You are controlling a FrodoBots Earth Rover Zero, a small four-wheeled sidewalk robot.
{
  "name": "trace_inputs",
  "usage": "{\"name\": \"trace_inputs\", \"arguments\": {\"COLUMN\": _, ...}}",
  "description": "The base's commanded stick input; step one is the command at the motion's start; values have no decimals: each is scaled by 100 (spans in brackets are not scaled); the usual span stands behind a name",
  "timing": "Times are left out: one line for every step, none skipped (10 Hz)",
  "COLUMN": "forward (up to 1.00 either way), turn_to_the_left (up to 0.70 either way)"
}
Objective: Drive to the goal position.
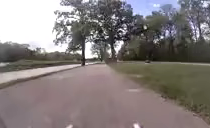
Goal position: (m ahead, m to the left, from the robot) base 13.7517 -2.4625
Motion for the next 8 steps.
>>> {"name": "trace_inputs", "arguments": {"forward": 100, "turn_to_the_left": 0}}
{"name": "trace_inputs", "arguments": {"forward": 100, "turn_to_the_left": 0}}
{"name": "trace_inputs", "arguments": {"forward": 100, "turn_to_the_left": 0}}
{"name": "trace_inputs", "arguments": {"forward": 100, "turn_to_the_left": 0}}
{"name": "trace_inputs", "arguments": {"forward": 100, "turn_to_the_left": 16}}
{"name": "trace_inputs", "arguments": {"forward": 100, "turn_to_the_left": 29}}
{"name": "trace_inputs", "arguments": {"forward": 100, "turn_to_the_left": 36}}
{"name": "trace_inputs", "arguments": {"forward": 100, "turn_to_the_left": 14}}
